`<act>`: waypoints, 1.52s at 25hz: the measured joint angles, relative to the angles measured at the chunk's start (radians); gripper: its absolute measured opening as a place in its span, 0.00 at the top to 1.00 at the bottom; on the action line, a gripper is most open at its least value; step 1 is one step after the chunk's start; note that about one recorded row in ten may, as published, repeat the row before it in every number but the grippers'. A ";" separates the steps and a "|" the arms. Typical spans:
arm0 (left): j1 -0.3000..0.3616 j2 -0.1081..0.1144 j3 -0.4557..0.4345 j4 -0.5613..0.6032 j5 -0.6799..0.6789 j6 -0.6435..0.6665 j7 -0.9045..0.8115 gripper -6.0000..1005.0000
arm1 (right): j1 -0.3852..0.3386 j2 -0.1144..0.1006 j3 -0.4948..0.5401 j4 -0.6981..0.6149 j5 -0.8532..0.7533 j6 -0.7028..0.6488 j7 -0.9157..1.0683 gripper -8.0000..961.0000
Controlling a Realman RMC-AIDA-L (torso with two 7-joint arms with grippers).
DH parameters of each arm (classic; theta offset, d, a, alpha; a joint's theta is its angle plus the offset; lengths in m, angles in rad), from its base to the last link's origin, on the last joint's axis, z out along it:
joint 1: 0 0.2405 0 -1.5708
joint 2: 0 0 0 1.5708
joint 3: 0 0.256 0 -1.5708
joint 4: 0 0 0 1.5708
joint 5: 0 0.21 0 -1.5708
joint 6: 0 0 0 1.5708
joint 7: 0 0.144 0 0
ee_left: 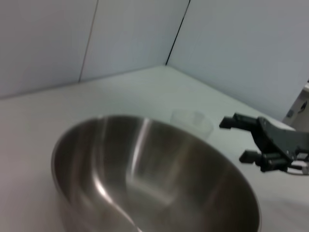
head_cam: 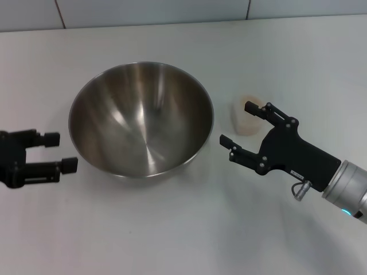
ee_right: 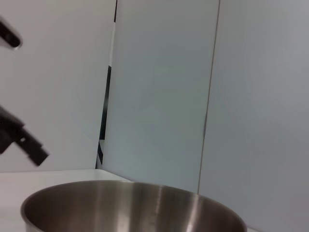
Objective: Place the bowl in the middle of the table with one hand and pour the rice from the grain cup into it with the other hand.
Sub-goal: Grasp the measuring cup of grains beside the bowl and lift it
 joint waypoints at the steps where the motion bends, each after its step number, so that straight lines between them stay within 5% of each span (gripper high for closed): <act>1: 0.000 0.000 0.000 0.000 0.000 0.000 0.000 0.19 | 0.000 0.000 0.000 0.000 0.000 0.000 0.000 0.14; 5: 0.003 -0.042 -0.070 0.001 0.141 0.063 0.003 0.19 | -0.012 0.000 0.016 -0.001 0.000 0.000 0.000 0.14; 12: 0.019 -0.078 -0.082 0.006 0.141 0.060 0.154 0.19 | -0.011 0.000 0.033 -0.001 0.000 0.000 -0.001 0.14; 20: 0.020 -0.077 -0.125 -0.109 0.077 0.064 0.370 0.19 | -0.041 0.001 0.058 0.015 0.000 0.000 0.007 0.14; 38: 0.002 -0.079 -0.130 -0.200 0.057 0.066 0.434 0.19 | -0.149 0.006 0.123 0.077 0.011 0.012 -0.056 0.14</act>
